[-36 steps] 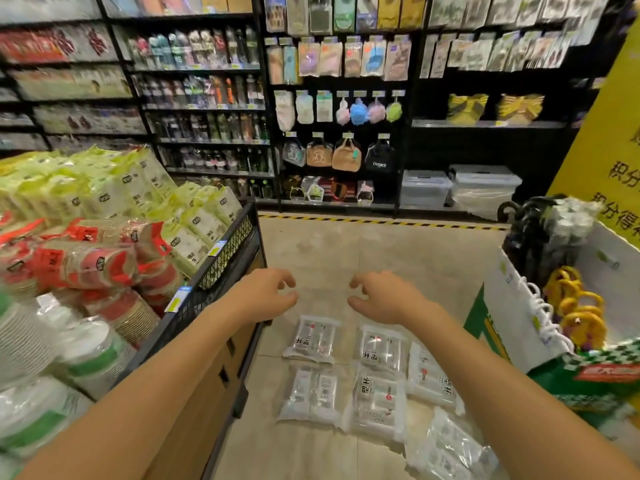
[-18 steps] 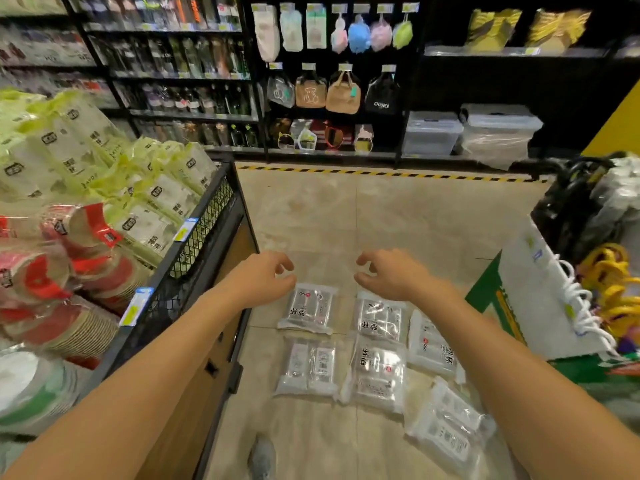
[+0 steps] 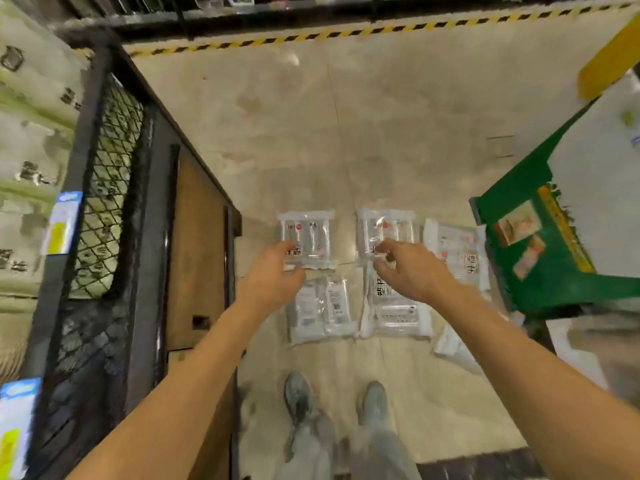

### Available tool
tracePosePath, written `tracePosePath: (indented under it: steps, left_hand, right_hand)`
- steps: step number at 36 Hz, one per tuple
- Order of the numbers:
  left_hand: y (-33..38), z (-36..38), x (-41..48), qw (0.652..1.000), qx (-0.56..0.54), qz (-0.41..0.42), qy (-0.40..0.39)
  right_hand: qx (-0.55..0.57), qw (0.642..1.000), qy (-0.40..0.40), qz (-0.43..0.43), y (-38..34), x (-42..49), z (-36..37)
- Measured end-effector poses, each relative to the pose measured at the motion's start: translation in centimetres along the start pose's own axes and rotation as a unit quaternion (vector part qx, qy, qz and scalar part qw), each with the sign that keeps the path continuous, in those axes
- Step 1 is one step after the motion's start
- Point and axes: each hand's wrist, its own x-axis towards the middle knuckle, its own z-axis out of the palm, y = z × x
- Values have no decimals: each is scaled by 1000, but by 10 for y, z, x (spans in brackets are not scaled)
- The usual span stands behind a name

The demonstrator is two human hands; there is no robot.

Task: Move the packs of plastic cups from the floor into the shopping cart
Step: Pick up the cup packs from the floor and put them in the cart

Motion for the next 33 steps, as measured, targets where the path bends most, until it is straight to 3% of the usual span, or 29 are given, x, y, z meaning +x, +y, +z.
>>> tracePosePath:
  steps: [11,14,19,25,33]
  left_hand:
    - [-213,211,144,993,-96,-60,12]
    - [-269,270,172,992,-76,-95,-13]
    - [-359,349,227,992,-72,-82,-62]
    - [-417,417,271,995,-48,-86,-9]
    - [-447,471,287,996,-60,-64,-4]
  right_hand:
    - [103,994,-21,32,99,179,263]
    - [113,993,-30,35,131,219,339]
    - [121,991,-46,32,176,280,443]
    - [142,990,-2,12,208,339,523]
    - [189,981,42,4,240,371,585]
